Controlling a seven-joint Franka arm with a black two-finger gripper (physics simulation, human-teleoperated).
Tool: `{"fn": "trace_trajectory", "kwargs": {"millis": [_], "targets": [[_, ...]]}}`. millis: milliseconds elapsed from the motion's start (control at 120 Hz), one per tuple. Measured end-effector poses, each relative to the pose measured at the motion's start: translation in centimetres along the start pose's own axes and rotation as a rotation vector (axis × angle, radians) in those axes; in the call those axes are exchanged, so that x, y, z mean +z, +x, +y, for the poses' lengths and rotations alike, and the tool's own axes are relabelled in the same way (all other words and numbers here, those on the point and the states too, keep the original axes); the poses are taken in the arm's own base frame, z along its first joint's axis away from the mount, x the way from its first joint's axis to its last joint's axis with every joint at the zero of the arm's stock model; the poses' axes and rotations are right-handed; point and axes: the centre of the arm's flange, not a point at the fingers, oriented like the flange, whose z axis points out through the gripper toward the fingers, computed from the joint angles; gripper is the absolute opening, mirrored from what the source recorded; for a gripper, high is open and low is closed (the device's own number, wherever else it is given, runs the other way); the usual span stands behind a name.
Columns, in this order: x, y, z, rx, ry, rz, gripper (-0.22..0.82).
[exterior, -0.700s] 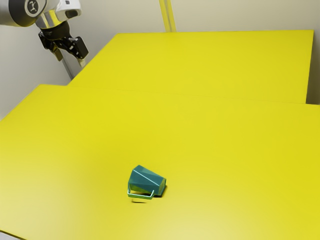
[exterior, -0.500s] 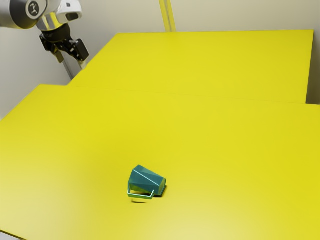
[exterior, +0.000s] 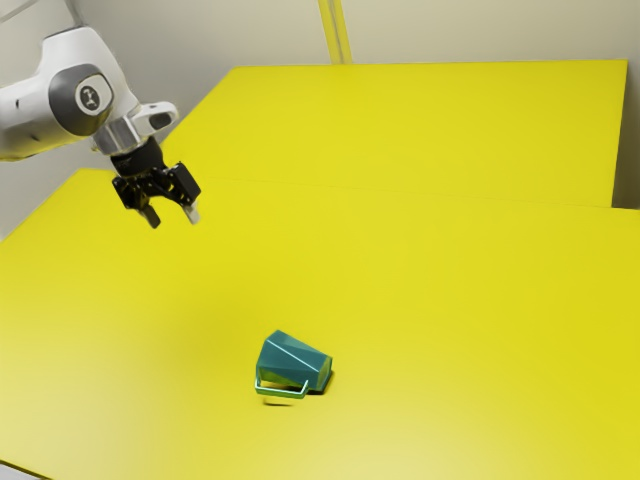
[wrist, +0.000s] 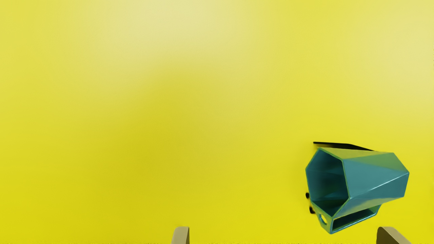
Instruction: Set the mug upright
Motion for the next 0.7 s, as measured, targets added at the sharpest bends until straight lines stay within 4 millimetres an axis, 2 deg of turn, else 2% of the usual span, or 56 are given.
{"fn": "trace_trajectory", "kwargs": {"millis": [100, 167, 300, 458, 550, 700], "targets": [[3.8, -0.2, -1.5, -0.064, -0.083, -0.047, 0.6], [6.9, -0.4, -1.9, -0.1, -0.136, -0.089, 0.6], [11.6, -0.1, -2.3, -0.164, -0.213, -0.15, 0.6], [16.6, 0.4, -0.5, -0.208, -0.303, -0.217, 0.6], [19.0, 0.3, -0.2, -0.25, -0.359, -0.249, 0.6], [21.5, -0.1, 0.7, -0.297, -0.436, -0.282, 0.6]]}}
